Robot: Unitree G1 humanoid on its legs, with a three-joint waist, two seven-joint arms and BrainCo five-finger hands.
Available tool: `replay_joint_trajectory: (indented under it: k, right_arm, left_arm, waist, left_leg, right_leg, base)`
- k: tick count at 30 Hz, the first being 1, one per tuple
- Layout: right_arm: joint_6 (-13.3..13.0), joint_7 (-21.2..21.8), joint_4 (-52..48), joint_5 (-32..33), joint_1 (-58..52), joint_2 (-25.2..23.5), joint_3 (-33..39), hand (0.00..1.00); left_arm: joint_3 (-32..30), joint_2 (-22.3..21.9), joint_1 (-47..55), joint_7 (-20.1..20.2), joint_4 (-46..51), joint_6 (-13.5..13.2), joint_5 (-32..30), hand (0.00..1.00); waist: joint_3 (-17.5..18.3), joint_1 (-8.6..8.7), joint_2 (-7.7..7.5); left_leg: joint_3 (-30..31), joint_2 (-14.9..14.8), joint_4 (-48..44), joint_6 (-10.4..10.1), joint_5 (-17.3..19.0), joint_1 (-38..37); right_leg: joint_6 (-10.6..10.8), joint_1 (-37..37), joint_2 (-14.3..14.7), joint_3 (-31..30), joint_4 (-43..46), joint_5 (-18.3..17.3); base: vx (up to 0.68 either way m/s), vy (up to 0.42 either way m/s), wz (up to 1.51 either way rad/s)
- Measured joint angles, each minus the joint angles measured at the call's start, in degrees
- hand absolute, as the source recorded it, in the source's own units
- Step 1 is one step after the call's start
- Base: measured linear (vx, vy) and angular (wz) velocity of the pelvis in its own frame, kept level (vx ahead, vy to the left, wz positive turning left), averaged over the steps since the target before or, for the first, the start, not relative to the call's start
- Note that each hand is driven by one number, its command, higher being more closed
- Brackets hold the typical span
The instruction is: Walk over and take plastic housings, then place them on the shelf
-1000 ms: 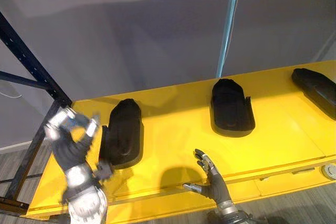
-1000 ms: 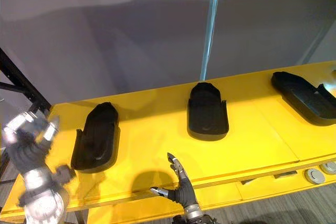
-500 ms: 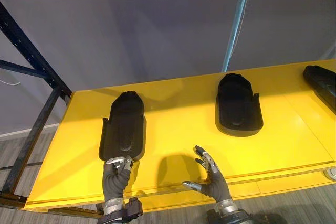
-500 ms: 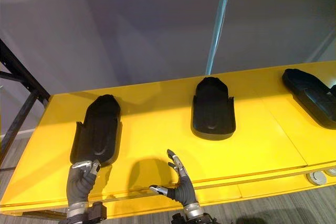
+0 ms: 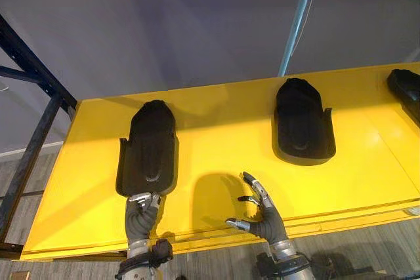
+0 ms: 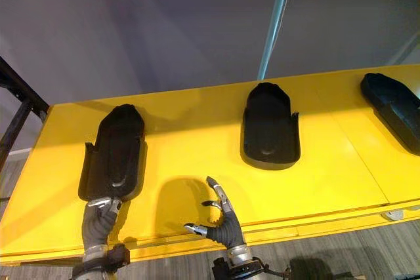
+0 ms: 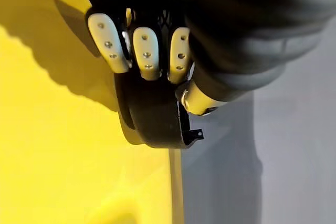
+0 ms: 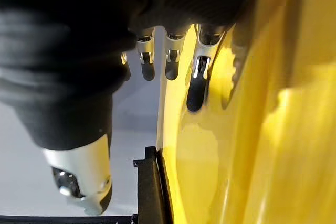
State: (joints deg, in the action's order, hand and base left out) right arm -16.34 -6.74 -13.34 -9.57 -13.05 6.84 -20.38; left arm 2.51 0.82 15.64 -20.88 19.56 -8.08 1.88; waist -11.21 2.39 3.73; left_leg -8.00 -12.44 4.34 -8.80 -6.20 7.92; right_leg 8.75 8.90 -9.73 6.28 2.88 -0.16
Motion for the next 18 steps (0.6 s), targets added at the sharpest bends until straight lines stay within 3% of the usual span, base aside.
replay_joint_trajectory:
  k: [10, 11, 15, 18]
  right_arm:
    - [-0.02, 0.07, -0.41, 0.04, 1.32, -0.69, 0.04, 0.00]
    - [-0.02, 0.08, -0.35, 0.04, 1.38, -0.78, 0.09, 0.00]
    - [-0.02, 0.03, 0.72, 0.04, 1.78, -1.02, 0.19, 0.00]
    - [-0.01, -0.43, 1.99, 0.05, 2.27, -1.03, 0.68, 0.00]
  left_arm:
    - [-2.56, 0.06, -5.39, -1.32, -2.83, -0.17, -0.08, 1.00]
    - [-2.80, 0.06, -5.46, -1.33, -2.84, -0.18, -0.07, 0.00]
    - [-2.38, -0.07, -4.83, -1.31, -2.91, -0.13, 0.10, 0.00]
    - [4.00, -0.22, -2.20, -1.47, -0.49, -0.42, 0.07, 0.00]
  waist:
    - [-0.68, 0.12, -0.43]
    - [-0.68, 0.13, -0.43]
    - [-0.96, 0.13, -0.64]
    - [-1.12, 0.07, -0.95]
  left_leg:
    - [-1.09, 0.01, 0.29, -0.03, 0.02, 0.10]
    - [-1.08, 0.01, 0.29, -0.02, 0.02, 0.08]
    - [-1.01, 0.02, 0.53, -0.03, 0.04, -1.19]
    - [-0.87, 0.03, 0.54, -0.23, 0.23, -2.46]
  right_leg:
    - [-0.01, 0.98, 0.02, -0.97, 0.06, 0.02]
    - [-0.01, 0.95, 0.02, -0.97, 0.07, 0.02]
    - [0.00, -0.38, 0.02, -0.83, -0.07, -0.01]
    - [0.09, -1.95, 0.01, -0.76, -0.46, -0.07]
  base:
    - [0.01, 0.007, -0.05]
    - [0.00, 0.000, 0.00]
    - [0.00, 0.003, 0.01]
    - [-0.01, 0.009, 0.03]
